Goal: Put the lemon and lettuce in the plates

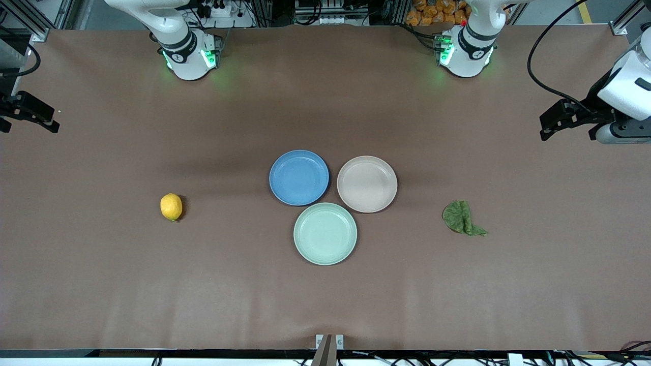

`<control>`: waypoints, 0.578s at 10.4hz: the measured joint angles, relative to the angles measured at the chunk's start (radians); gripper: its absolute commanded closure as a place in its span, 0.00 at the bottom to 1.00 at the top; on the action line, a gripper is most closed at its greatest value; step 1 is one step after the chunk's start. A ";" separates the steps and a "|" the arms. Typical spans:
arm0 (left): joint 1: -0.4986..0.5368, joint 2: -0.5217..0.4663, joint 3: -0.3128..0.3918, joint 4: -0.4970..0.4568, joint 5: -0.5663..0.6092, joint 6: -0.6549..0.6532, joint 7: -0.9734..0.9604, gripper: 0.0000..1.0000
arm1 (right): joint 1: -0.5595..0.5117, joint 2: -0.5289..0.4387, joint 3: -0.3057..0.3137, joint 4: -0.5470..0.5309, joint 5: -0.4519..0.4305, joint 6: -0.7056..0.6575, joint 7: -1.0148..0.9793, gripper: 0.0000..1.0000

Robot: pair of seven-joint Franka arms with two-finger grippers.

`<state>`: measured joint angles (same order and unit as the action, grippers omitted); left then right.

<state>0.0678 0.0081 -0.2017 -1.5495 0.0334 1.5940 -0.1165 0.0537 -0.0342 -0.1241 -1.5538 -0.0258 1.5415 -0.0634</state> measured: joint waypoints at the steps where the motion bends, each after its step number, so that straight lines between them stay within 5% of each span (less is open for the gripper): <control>1: 0.000 0.017 0.000 -0.009 0.000 -0.002 0.001 0.00 | 0.000 0.002 0.000 0.000 0.001 0.000 0.000 0.00; 6: 0.000 0.249 0.002 -0.059 0.000 0.144 0.001 0.00 | 0.022 0.088 0.013 -0.067 0.005 0.015 -0.001 0.00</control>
<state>0.0681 0.2573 -0.1995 -1.6082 0.0334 1.7385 -0.1157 0.0754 0.0533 -0.1108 -1.6211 -0.0207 1.5566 -0.0640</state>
